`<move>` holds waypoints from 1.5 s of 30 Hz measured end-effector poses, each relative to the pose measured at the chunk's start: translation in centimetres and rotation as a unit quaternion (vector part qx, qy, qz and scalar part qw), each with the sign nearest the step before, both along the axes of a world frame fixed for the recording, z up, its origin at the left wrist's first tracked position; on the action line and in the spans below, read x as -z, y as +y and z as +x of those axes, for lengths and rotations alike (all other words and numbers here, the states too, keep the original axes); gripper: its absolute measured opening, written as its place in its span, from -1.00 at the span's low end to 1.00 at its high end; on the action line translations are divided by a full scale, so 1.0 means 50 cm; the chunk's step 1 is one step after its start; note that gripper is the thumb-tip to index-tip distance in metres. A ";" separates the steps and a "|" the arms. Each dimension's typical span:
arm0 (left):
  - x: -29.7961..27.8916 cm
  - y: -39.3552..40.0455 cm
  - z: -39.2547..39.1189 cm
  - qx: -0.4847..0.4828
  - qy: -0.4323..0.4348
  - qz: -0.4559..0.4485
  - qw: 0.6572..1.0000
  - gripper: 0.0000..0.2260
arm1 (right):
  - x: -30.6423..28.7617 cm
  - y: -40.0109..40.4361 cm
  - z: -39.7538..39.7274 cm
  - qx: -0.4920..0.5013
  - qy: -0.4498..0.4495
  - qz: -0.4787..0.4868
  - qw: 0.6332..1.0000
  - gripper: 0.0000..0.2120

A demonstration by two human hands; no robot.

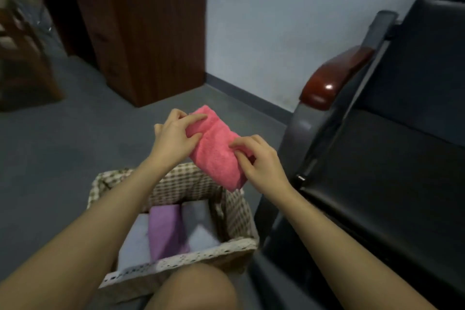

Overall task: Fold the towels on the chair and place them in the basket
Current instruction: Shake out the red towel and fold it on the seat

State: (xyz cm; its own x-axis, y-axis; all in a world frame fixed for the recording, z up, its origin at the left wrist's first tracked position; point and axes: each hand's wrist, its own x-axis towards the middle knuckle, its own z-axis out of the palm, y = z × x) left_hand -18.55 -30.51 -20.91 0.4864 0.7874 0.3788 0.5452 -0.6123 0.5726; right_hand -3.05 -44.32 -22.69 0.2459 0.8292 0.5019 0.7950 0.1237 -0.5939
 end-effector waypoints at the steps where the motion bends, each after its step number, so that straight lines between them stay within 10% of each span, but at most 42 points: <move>1: 0.036 0.015 -0.022 -0.008 0.016 -0.013 1.000 -0.62 | 0.035 0.019 -0.015 -0.012 0.008 -0.017 1.000 -0.81; 17: 0.428 0.106 -0.277 -0.055 0.288 -0.152 0.944 -0.62 | 0.391 0.174 -0.245 -0.211 0.168 -0.365 0.891 -0.79; 22: 0.498 0.118 -0.263 -0.021 0.444 -0.085 0.892 -0.59 | 0.462 0.235 -0.228 -0.258 -0.017 -0.481 0.837 -0.63; 28: 0.564 0.084 -0.258 -0.066 0.478 -0.183 0.857 -0.43 | 0.542 0.294 -0.201 -0.255 -0.148 -0.369 0.882 -0.48; 34: 0.617 0.077 -0.267 0.004 0.441 -0.221 0.870 -0.13 | 0.609 0.280 -0.222 -0.275 -0.180 -0.413 0.849 -0.17; 45: 0.625 0.100 -0.268 -0.017 0.455 -0.204 0.867 -0.20 | 0.622 0.284 -0.189 -0.281 -0.233 -0.416 0.833 -0.02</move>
